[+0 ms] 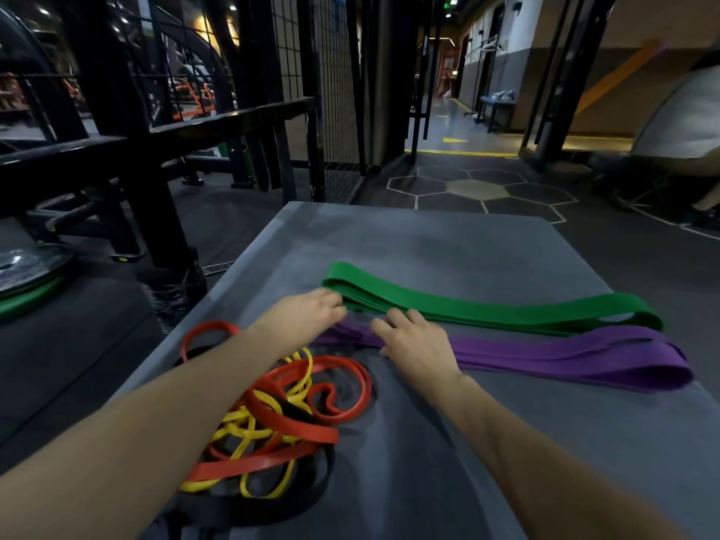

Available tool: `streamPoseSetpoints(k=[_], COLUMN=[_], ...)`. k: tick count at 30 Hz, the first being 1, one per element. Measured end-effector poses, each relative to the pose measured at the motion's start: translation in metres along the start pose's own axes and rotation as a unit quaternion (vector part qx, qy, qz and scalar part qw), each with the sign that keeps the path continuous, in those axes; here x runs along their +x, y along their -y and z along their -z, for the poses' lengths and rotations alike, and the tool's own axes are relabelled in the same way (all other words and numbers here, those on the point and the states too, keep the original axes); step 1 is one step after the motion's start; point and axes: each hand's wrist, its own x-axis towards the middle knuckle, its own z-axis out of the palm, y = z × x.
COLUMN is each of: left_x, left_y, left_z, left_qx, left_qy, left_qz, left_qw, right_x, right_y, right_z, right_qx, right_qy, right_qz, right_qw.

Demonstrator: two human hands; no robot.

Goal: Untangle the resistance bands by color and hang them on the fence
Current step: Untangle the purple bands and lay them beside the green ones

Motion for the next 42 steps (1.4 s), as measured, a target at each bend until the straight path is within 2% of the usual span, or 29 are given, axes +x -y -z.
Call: streamPoseSetpoints(k=[3,5,10,16,19,22,24,26,32,36,38,40,42], left_x=[-0.002,-0.002,0.0,-0.005,-0.001,0.001,0.0,0.001,0.004,0.005,0.002,0.001,0.003], left_y=[0.008,0.012,-0.003,-0.008,-0.01,-0.017,-0.019,-0.016,-0.023,-0.016,-0.012,-0.012,-0.018], left_z=[-0.003,0.002,0.012,0.007,0.002,0.002,0.009,0.01,0.004,-0.003,0.0,0.004,0.009], left_qx=[-0.106,-0.153,-0.107,0.018,0.06,0.061,0.012,0.012,0.12,0.099,0.016,0.0,0.025], left_qy=[0.129,0.148,0.066,0.001,-0.007,0.019,0.06,0.097,0.001,-0.012,0.024,0.105,0.111], left_qz=[0.062,0.072,0.079,0.004,-0.014,-0.007,0.045,0.073,0.0,0.007,0.051,0.078,0.073], left_qw=[0.984,0.974,0.989,1.0,0.998,0.998,0.997,0.993,0.993,0.995,0.998,0.991,0.991], right_x=[-0.004,-0.007,-0.012,-0.013,-0.014,-0.012,-0.011,-0.013,-0.017,-0.011,-0.012,-0.015,-0.016], right_y=[-0.002,-0.005,-0.005,-0.016,-0.014,-0.012,-0.012,-0.014,-0.02,-0.024,-0.026,-0.028,-0.028], right_z=[-0.001,-0.004,0.001,-0.003,-0.003,-0.008,-0.008,-0.009,-0.007,-0.009,-0.012,-0.013,-0.013], right_qx=[0.077,0.115,0.134,0.132,0.123,0.103,0.123,0.121,0.048,0.055,0.095,0.106,0.108], right_qy=[0.022,0.026,0.012,0.028,0.001,-0.01,-0.008,-0.016,-0.026,-0.022,-0.012,-0.01,-0.016], right_qz=[-0.012,-0.011,-0.034,-0.043,-0.041,-0.049,-0.045,-0.038,-0.029,-0.058,-0.051,-0.046,-0.048], right_qw=[0.997,0.993,0.99,0.99,0.992,0.993,0.991,0.992,0.998,0.997,0.994,0.993,0.993])
